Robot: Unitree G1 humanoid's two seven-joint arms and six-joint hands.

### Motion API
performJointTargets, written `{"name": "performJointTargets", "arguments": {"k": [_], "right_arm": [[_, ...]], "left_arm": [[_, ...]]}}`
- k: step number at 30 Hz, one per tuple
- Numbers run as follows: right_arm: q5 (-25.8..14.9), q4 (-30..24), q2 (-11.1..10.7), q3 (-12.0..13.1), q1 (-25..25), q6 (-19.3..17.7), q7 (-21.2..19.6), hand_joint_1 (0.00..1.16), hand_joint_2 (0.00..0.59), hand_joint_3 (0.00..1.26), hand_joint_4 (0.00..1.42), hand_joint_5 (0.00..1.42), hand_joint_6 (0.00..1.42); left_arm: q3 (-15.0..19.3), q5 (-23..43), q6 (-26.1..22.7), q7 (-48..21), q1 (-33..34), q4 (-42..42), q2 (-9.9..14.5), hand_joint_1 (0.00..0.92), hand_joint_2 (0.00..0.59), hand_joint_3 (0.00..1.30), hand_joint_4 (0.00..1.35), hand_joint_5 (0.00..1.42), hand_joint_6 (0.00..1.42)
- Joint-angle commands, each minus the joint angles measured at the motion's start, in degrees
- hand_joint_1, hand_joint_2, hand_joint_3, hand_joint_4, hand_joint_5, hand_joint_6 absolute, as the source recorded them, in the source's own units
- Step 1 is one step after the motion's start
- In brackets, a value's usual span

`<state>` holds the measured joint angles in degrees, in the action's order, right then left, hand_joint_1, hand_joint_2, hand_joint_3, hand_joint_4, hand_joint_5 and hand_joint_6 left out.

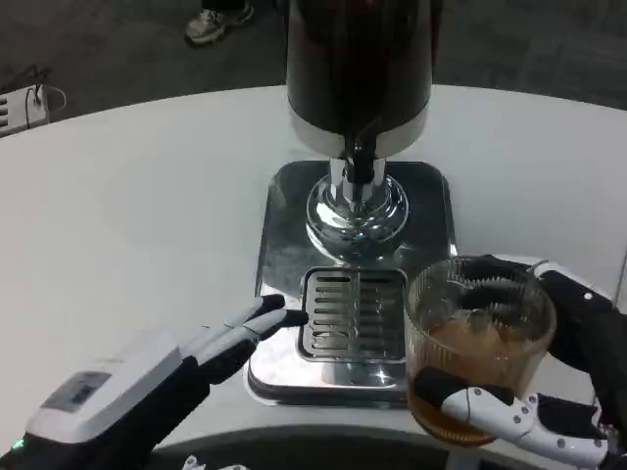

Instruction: Grasp the cup under the faucet to collect the drink, then remove the cup.

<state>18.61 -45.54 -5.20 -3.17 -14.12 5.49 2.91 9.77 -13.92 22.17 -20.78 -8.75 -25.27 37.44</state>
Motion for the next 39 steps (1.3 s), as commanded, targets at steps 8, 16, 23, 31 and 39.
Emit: {"name": "performJointTargets", "arguments": {"k": [8, 16, 23, 31, 39], "right_arm": [[-3.71, -5.33, -1.88, 4.06, -3.16, 1.72, 2.99, 1.01, 0.219, 1.11, 1.34, 1.42, 1.42], [-4.78, -6.17, -2.98, 4.81, -4.26, 1.89, 4.82, 1.01, 0.219, 1.11, 1.34, 1.42, 1.42], [-5.21, -6.77, -3.35, 4.92, -5.46, 1.5, 5.19, 1.01, 0.219, 1.11, 1.34, 1.42, 1.42], [-5.77, -7.78, -3.6, 5.39, -7.1, 0.85, 5.18, 1.01, 0.219, 1.11, 1.34, 1.42, 1.42], [-6.58, -8.89, -4.31, 5.5, -8.4, 0.83, 5.9, 1.01, 0.219, 1.11, 1.34, 1.42, 1.42]], "left_arm": [[2.73, 0.73, -1.07, -1.14, -6.97, -5.92, -1.03, 0.0, 0.092, 0.08, 0.0, 0.0, 0.19], [4.53, 1.5, -1.79, -1.49, -9.43, -7.6, -1.85, 0.0, 0.092, 0.08, 0.0, 0.0, 0.15], [4.97, 1.81, -2.02, -2.01, -9.69, -7.95, -1.8, 0.0, 0.089, 0.08, 0.0, 0.0, 0.15], [5.29, 1.44, -2.26, -2.17, -9.93, -8.67, -2.05, 0.0, 0.088, 0.07, 0.0, 0.0, 0.14], [6.34, 1.39, -1.97, -2.05, -12.26, -10.38, -2.69, 0.0, 0.088, 0.07, 0.0, 0.0, 0.14]]}}
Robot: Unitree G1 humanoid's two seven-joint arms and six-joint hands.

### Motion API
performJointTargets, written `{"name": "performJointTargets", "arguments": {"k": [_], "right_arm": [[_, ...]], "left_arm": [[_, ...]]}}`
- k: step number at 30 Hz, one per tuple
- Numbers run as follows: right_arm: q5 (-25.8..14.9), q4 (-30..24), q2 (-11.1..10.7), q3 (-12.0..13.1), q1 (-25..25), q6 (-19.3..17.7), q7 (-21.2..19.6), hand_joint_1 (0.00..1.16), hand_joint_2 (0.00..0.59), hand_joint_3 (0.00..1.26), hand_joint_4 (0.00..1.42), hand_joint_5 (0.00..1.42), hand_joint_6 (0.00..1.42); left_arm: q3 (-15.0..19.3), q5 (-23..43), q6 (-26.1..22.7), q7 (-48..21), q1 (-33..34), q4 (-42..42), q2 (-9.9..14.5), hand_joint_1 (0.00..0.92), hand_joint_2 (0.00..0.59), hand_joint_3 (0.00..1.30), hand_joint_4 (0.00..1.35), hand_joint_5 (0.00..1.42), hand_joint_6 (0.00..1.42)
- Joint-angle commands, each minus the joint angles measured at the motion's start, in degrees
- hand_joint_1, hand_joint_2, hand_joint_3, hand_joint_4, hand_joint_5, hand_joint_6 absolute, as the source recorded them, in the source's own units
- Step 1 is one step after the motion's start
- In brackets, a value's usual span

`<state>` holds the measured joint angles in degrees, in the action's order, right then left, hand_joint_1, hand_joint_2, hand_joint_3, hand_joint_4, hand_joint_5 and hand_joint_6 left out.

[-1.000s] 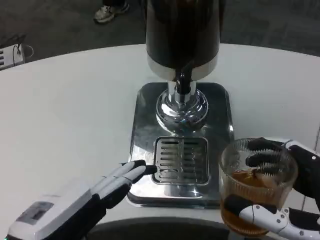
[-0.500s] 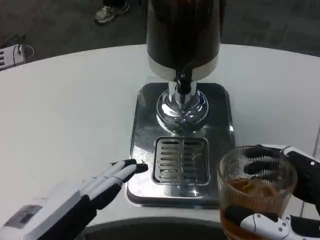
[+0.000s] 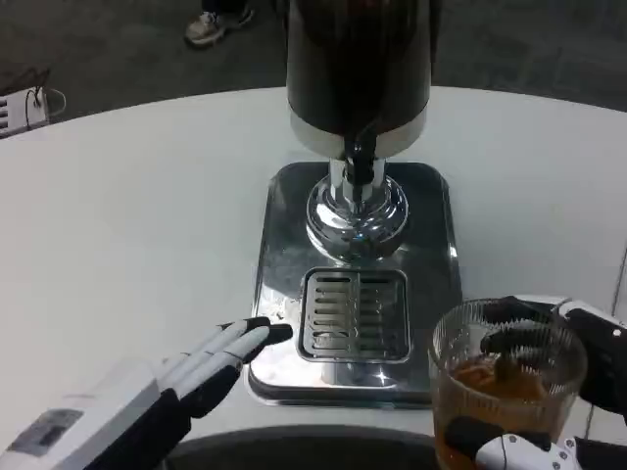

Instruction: Grasp the cup under the faucet to collect the drink, then remove the cup.

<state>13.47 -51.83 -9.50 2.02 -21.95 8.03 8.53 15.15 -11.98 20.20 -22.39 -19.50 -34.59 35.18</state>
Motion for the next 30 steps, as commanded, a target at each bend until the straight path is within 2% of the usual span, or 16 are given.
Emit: {"name": "performJointTargets", "arguments": {"k": [1, 14, 30], "right_arm": [[-1.44, -2.71, -0.02, 0.33, -0.69, -1.77, 0.29, 1.01, 0.219, 1.11, 1.34, 1.42, 1.42], [-1.36, -4.75, 0.19, -0.09, -3.42, -2.52, 0.34, 1.01, 0.219, 1.11, 1.34, 1.42, 1.42], [-1.87, -4.57, -0.1, -0.02, -3.43, -2.87, 0.68, 1.01, 0.219, 1.11, 1.34, 1.42, 1.42]], "left_arm": [[1.09, -0.54, 0.04, -0.43, -1.72, -1.24, -0.5, 0.0, 0.088, 0.07, 0.0, 0.0, 0.14], [2.37, -0.28, 1.47, -0.73, -4.34, -3.1, -0.56, 0.0, 0.087, 0.07, 0.0, 0.0, 0.14], [2.99, -5.08, 0.36, -0.85, -5.38, -5.49, -0.67, 0.0, 0.087, 0.05, 0.0, 0.0, 0.08]]}}
